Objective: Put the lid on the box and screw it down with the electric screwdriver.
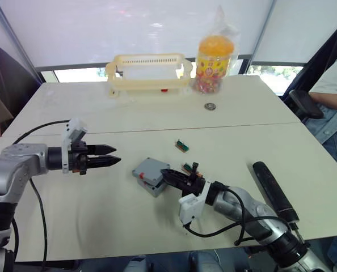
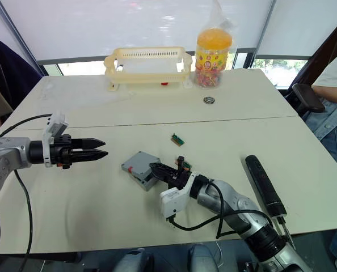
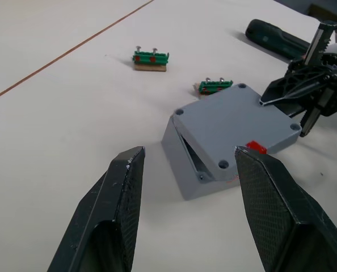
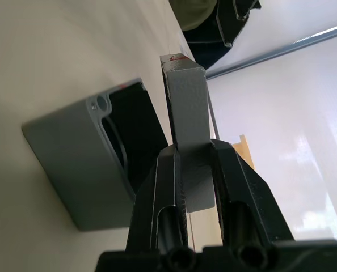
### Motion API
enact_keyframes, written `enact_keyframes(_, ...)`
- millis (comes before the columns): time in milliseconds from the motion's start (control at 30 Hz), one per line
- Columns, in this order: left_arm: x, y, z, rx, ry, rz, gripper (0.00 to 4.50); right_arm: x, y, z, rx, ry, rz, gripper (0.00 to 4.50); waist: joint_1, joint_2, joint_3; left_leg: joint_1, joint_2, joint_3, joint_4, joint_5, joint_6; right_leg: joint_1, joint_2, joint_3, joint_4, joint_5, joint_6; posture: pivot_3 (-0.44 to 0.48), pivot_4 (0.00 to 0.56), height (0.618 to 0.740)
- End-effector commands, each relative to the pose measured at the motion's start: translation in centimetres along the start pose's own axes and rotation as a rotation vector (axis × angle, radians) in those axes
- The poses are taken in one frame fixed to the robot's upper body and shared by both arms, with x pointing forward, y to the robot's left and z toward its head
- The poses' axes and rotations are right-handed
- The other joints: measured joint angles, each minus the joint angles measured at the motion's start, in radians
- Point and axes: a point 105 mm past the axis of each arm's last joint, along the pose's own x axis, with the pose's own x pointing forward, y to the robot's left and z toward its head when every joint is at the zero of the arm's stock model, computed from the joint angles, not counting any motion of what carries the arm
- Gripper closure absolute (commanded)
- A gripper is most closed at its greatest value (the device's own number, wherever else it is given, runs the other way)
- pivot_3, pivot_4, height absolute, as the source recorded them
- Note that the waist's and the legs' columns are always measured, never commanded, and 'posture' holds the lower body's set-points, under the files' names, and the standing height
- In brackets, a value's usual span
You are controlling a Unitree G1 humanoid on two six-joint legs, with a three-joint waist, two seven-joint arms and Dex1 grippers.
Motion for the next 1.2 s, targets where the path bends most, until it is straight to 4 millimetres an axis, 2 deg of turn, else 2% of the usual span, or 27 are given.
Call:
enact_keyframes(33,-0.1,-0.1,0.7,0.029,-0.022,0.009,1.95,0.2,-0.8,0.1,-0.015,-0.004,-0.029,4.38,0.0,0.0,0.0,0.0,0.0,0.0,0.0,0.0,0.0,0.0,0.0,0.0,0.0,0.0,0.0,0.0,0.15,0.74)
enact_keyframes(267,0.1,0.0,0.7,0.027,-0.033,0.015,1.95,0.4,-0.8,-0.8,-0.032,0.043,-0.023,4.38,0.0,0.0,0.0,0.0,0.0,0.0,0.0,0.0,0.0,0.0,0.0,0.0,0.0,0.0,0.0,0.0,0.15,0.74)
enact_keyframes(533,0.3,0.2,0.7,0.026,-0.042,0.025,1.95,0.5,0.1,-0.2,-0.02,0.018,0.011,4.38,0.0,0.0,0.0,0.0,0.0,0.0,0.0,0.0,0.0,0.0,0.0,0.0,0.0,0.0,0.0,0.0,0.15,0.74)
enact_keyframes(1200,0.9,0.5,1.1,0.03,-0.058,0.017,1.95,0.2,1.0,0.2,-0.055,0.005,0.058,4.38,0.0,0.0,0.0,0.001,0.0,0.0,0.0,0.0,0.0,0.001,0.0,0.0,0.001,0.0,0.0,0.0,0.15,0.74)
